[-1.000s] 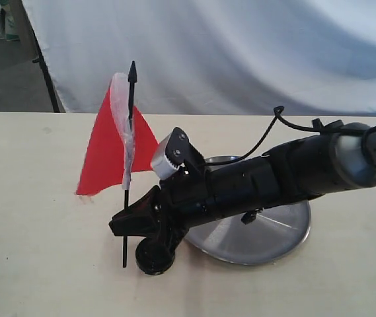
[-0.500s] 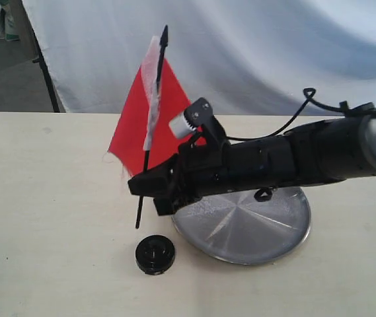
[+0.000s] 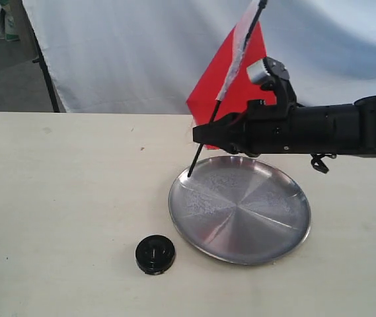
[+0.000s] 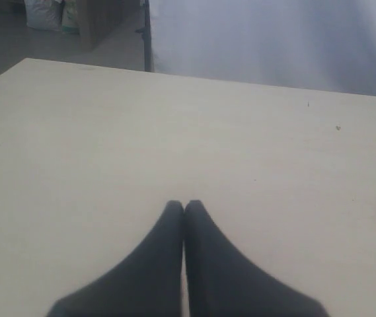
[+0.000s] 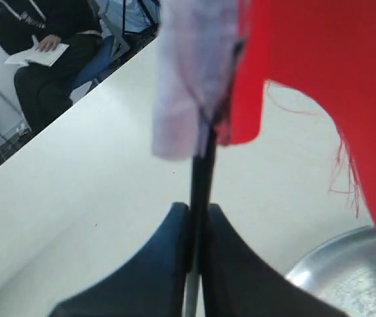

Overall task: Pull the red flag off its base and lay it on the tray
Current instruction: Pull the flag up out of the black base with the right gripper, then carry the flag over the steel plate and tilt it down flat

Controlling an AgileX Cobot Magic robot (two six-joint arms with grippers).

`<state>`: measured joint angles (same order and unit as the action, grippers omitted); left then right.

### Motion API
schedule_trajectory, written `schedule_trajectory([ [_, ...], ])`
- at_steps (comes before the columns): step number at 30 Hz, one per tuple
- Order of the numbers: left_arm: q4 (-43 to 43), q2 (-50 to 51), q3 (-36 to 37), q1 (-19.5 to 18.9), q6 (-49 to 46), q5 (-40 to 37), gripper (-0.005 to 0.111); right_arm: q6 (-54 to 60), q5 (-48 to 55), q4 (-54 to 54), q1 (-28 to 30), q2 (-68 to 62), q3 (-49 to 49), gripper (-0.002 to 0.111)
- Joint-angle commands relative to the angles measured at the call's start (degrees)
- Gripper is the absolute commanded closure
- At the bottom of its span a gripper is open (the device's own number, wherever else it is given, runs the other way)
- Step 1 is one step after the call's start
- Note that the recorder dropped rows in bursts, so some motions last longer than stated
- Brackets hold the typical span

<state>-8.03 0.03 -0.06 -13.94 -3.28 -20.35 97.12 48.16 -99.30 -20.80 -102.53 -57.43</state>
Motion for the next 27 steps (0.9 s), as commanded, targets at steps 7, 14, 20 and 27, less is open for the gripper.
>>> schedule_trajectory([
  [7,0.4,0.0,0.1,0.0,0.3,0.0,0.107,-9.5,-0.3,4.6,7.4,-2.7,0.2,0.109],
  [14,0.4,0.0,0.1,0.0,0.3,0.0,0.107,-10.6,-2.2,5.9,8.0,-8.3,0.5,0.109],
  [20,0.4,0.0,0.1,0.0,0.3,0.0,0.107,-10.8,-1.8,6.3,8.0,-14.2,0.5,0.109],
  [27,0.4,0.0,0.1,0.0,0.3,0.0,0.107,-16.4,-1.0,7.8,8.0,-18.6,0.5,0.109],
])
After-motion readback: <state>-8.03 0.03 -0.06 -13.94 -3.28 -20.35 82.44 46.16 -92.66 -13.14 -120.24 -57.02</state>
